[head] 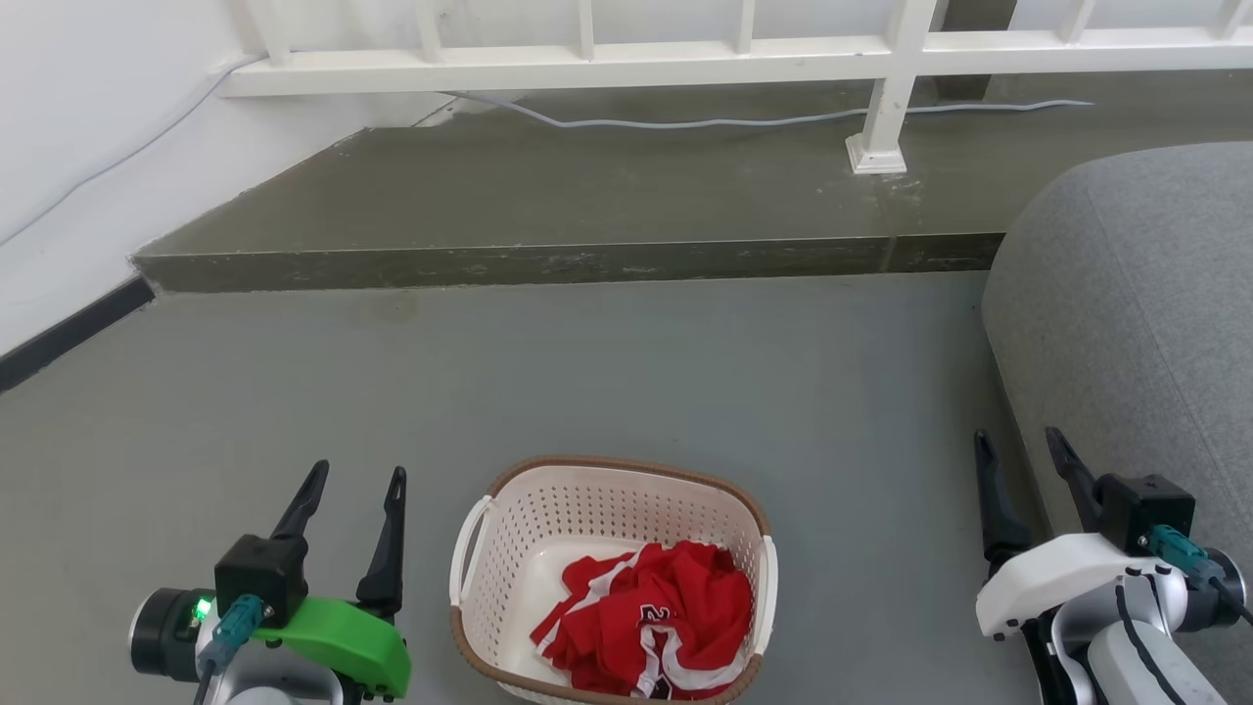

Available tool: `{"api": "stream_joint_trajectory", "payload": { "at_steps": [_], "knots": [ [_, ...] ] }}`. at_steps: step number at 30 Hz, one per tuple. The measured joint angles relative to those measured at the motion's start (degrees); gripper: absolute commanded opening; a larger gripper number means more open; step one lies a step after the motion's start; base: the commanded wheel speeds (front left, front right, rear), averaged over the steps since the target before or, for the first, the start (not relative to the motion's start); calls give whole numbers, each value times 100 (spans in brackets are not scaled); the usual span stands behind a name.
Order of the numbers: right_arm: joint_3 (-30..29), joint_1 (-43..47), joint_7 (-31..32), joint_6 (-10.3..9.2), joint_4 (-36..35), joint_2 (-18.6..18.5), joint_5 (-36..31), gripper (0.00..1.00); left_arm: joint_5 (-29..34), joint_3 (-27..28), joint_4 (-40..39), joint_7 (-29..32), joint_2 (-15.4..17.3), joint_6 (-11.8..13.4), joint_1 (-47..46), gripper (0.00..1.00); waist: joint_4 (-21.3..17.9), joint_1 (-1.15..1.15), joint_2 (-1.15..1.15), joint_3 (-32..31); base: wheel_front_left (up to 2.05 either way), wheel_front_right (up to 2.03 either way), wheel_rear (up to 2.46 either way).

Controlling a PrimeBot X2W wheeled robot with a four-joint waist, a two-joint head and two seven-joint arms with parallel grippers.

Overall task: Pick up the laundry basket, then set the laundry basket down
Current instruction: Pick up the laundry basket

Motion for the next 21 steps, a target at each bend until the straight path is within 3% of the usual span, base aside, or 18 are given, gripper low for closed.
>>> {"api": "stream_joint_trajectory", "payload": {
  "at_steps": [21],
  "knots": [
    [-29, -12, 22, -9, -43, 29, 0, 100, 0, 10, 32, 1, -11, 44, -35, 100, 2, 0, 0, 338, 0, 0, 0]
  ]
}}
